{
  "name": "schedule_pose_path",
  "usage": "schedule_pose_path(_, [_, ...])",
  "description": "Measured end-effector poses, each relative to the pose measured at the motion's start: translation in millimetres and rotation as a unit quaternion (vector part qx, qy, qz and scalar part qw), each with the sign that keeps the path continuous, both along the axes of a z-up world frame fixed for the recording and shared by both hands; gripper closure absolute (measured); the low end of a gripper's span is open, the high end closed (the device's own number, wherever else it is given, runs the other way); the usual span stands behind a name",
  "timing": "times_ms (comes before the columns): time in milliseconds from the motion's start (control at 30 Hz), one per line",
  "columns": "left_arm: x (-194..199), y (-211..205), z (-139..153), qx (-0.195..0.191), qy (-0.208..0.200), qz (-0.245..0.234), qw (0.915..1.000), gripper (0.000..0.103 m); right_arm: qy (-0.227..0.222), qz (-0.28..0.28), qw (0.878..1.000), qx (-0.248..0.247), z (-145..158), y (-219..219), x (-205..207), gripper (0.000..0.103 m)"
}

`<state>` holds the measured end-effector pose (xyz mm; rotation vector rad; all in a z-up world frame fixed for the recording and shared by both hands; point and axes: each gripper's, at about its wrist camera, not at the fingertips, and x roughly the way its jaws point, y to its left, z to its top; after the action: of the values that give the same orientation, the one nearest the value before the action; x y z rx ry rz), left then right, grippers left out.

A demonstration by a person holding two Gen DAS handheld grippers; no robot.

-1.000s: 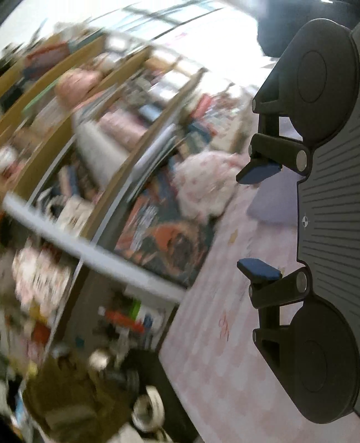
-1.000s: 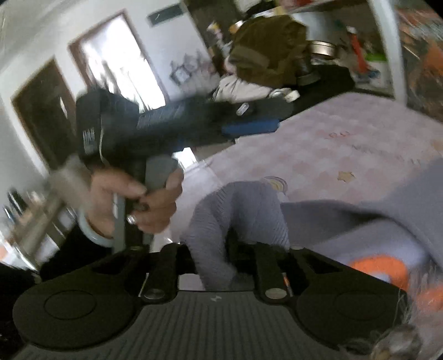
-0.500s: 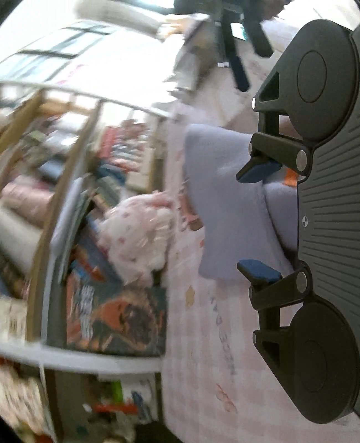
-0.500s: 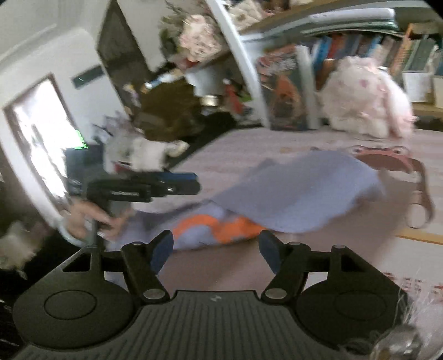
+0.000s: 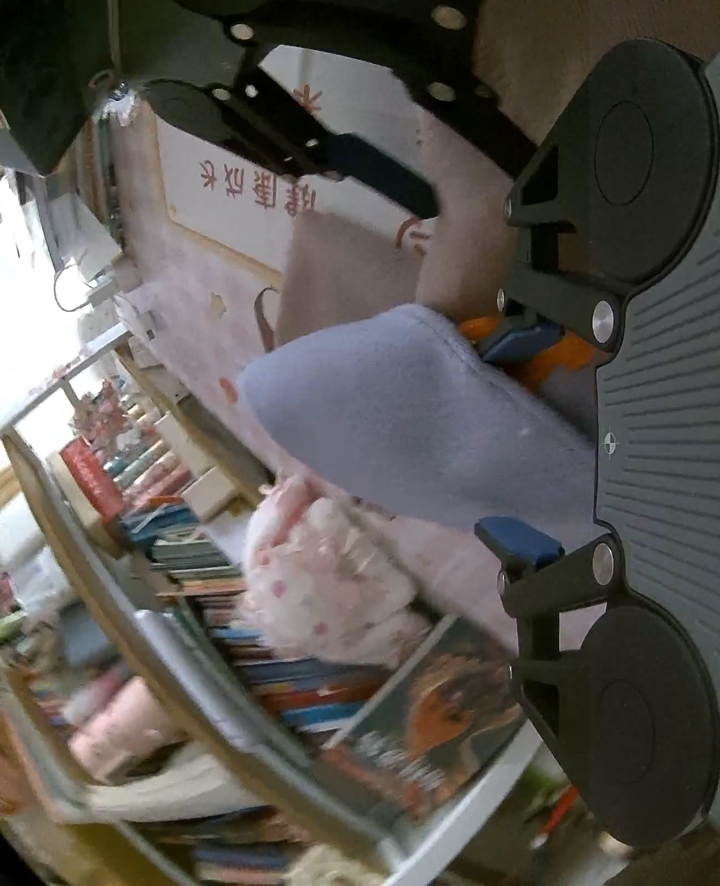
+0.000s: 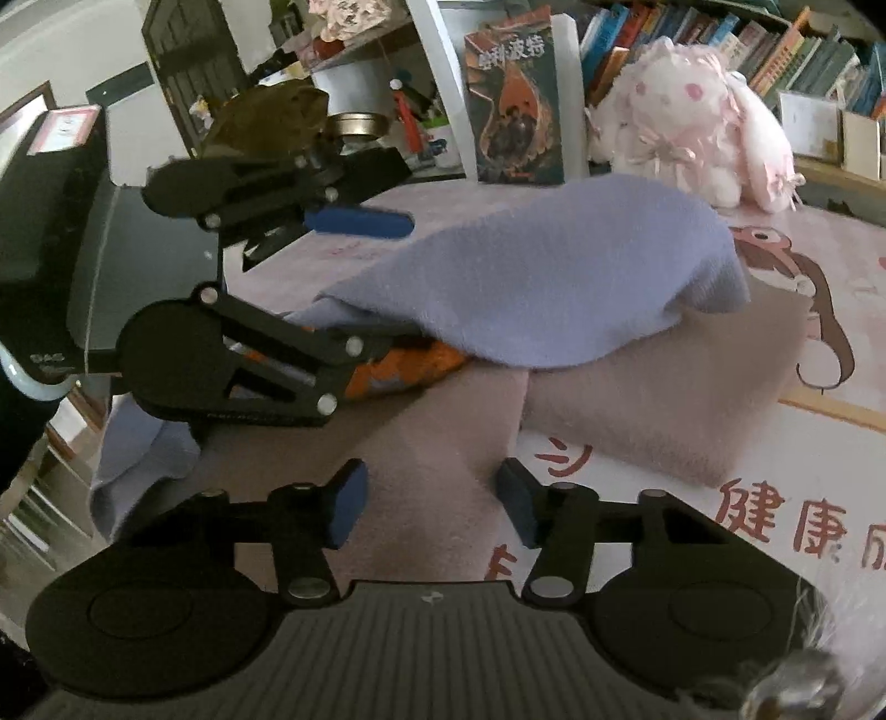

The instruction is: Fold clothes

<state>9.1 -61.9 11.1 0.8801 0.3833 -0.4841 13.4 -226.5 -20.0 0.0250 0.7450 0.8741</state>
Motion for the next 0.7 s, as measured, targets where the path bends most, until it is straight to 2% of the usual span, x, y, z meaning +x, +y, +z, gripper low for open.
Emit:
schedule_pose_path(67, [1, -7, -2, 0.016, -0.026, -0.004, 0.9995, 0.059, 0.004, -0.001, 1.0, 0.007, -2, -2, 2, 0.06])
schedule_pose_path(100, [3, -9, -4, 0.024, -0.033, -0.004, 0.9992, 0.064, 0.008, 0.001, 1.0, 0.011, -3, -3, 2, 0.067])
schedule_pose_path(133, [6, -11, -8, 0.032, -0.04, -0.004, 0.9987, 0.071, 0.012, 0.003, 1.0, 0.015, -4, -4, 3, 0.075])
schedule_pose_path(167, [9, -13, -11, 0.04, -0.046, -0.004, 0.9981, 0.077, 0.016, 0.006, 1.0, 0.019, -5, -5, 3, 0.079])
schedule_pose_path(200, [14, -16, -11, 0.04, -0.051, -0.003, 0.9979, 0.087, 0.017, 0.008, 1.0, 0.021, -6, -6, 2, 0.086])
schedule_pose_path(233, [21, -14, -7, 0.025, -0.059, 0.003, 0.9979, 0.091, 0.013, 0.006, 1.0, 0.02, -6, -6, 1, 0.091])
schedule_pose_path(300, [36, 0, 19, -0.056, -0.065, 0.026, 0.996, 0.093, 0.0, -0.006, 1.0, 0.017, -4, -10, -2, 0.092])
schedule_pose_path(333, [43, 14, 39, -0.116, -0.074, 0.046, 0.9894, 0.093, -0.008, -0.015, 1.0, 0.016, -2, -12, -3, 0.093])
schedule_pose_path(400, [56, 45, 75, -0.232, -0.092, 0.086, 0.9645, 0.094, -0.027, -0.039, 0.999, 0.016, 5, -21, -5, 0.093])
schedule_pose_path(433, [63, 71, 94, -0.3, -0.098, 0.11, 0.9424, 0.094, -0.04, -0.057, 0.997, 0.017, 10, -29, -6, 0.093])
schedule_pose_path(467, [68, 93, 106, -0.348, -0.099, 0.13, 0.9232, 0.094, -0.052, -0.075, 0.996, 0.018, 15, -37, -7, 0.093])
schedule_pose_path(533, [80, 148, 118, -0.431, -0.087, 0.186, 0.8787, 0.094, -0.071, -0.109, 0.991, 0.021, 25, -57, -10, 0.093])
schedule_pose_path(567, [86, 176, 120, -0.466, -0.075, 0.216, 0.8546, 0.094, -0.075, -0.119, 0.99, 0.019, 28, -65, -13, 0.093])
schedule_pose_path(600, [91, 199, 115, -0.492, -0.059, 0.237, 0.8354, 0.093, -0.077, -0.127, 0.989, 0.017, 31, -73, -16, 0.093])
schedule_pose_path(633, [95, 224, 105, -0.519, -0.04, 0.263, 0.8124, 0.093, -0.075, -0.125, 0.989, 0.013, 30, -77, -20, 0.093])
schedule_pose_path(667, [98, 242, 93, -0.527, -0.028, 0.292, 0.7972, 0.093, -0.072, -0.122, 0.99, 0.008, 29, -81, -25, 0.093])
schedule_pose_path(700, [100, 257, 79, -0.522, -0.021, 0.327, 0.7878, 0.094, -0.065, -0.111, 0.992, 0.005, 27, -79, -30, 0.093])
